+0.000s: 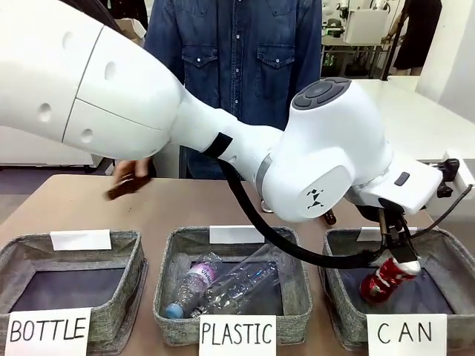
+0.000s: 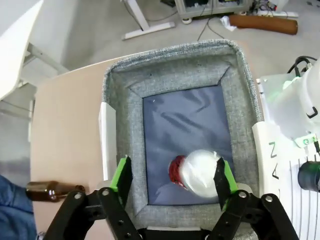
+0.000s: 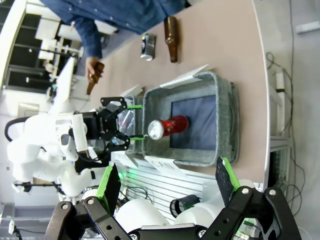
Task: Sort the can waste into the basket.
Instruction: Pick up the can waste from the table and place it in the right Fabric basket.
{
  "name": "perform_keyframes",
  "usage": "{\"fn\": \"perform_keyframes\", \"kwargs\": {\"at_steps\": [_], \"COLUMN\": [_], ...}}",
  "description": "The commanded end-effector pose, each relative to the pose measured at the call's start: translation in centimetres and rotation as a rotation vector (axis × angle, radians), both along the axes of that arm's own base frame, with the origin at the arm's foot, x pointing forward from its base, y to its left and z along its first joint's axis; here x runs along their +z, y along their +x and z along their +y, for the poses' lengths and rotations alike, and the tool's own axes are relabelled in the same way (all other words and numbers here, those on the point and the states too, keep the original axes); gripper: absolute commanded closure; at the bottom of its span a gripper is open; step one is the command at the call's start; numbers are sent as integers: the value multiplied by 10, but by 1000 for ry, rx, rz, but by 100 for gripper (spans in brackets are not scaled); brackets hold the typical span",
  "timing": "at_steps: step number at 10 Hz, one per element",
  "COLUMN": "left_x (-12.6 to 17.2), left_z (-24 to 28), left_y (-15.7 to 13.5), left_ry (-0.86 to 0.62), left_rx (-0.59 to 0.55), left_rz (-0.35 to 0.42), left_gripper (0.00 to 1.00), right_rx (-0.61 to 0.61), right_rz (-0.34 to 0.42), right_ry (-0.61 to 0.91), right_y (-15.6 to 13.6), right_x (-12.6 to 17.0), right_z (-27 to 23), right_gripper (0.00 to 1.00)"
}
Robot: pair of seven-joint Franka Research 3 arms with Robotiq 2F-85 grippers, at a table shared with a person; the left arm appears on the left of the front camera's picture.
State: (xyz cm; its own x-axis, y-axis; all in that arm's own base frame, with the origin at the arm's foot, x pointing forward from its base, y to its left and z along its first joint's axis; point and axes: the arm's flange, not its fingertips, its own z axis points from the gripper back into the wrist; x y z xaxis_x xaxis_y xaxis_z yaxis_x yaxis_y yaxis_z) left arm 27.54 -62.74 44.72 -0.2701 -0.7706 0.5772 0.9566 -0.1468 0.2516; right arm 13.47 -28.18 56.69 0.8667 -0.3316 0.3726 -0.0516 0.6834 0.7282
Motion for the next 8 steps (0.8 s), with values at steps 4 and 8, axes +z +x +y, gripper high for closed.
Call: {"fn": "perform_keyframes", "kwargs": {"at_steps": [4, 8], "left_x": [18, 86], "left_z": [20, 123], "left_y": [-16, -82], "left_ry": [51, 150], "left_rx": [37, 63], "left_rz": [82, 53], "left_gripper": [0, 0], "right_rx": [-20, -20], "right_rz": [11, 11], "right_ry": [-1, -1], "right_y": [-1, -1], "right_x": [6, 6], "right_z": [-1, -1], "right_gripper": [0, 0]}}
